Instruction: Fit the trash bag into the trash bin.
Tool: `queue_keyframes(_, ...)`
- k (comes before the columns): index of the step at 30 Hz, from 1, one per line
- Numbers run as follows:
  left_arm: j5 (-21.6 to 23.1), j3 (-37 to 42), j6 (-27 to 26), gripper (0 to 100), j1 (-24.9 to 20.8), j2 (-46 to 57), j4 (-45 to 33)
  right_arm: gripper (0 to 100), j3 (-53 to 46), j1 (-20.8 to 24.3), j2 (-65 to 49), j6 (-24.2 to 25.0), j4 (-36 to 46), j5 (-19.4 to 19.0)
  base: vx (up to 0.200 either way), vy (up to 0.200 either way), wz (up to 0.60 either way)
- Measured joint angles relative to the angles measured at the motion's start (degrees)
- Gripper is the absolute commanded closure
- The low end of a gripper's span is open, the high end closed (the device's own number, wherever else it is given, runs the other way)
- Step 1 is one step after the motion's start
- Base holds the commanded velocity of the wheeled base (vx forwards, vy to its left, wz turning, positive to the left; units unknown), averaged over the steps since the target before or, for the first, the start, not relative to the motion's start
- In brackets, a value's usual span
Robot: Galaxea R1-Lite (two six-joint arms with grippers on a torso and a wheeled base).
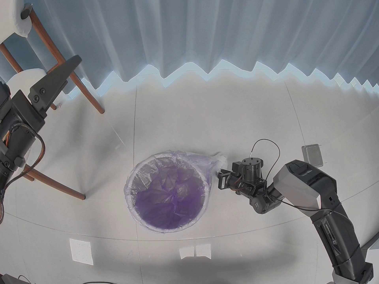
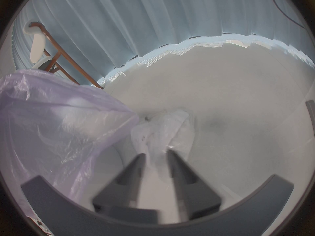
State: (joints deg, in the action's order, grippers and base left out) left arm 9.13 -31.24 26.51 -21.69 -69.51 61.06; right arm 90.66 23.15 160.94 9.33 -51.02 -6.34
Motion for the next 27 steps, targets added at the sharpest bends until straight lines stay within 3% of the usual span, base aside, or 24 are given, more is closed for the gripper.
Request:
queue_keyframes(10,0.0,0.05,0.02,0,0.0,-0.06,-0.02,100,-8.8,-1.85,-3.58,0.66,-4.9,-0.22,0.0,0.0,0.0)
queue_keyframes(21,0.01,0.21,-0.09,0,-0.17,-0.09,0.0,100,-33.56,-6.4,-16.12,3.32,-14.84,-0.26,0.0,0.0,0.0)
queue_keyframes(22,0.01,0.24,-0.11,0,-0.22,-0.09,-0.02,0,-34.99,-6.7,-17.01,3.39,-16.09,-0.26,0.0,0.0,0.0)
queue_keyframes(27,0.0,0.44,-0.16,0,-0.48,0.02,-0.02,0,-38.24,-7.86,-20.24,4.13,-18.75,-0.22,0.0,0.0,0.0)
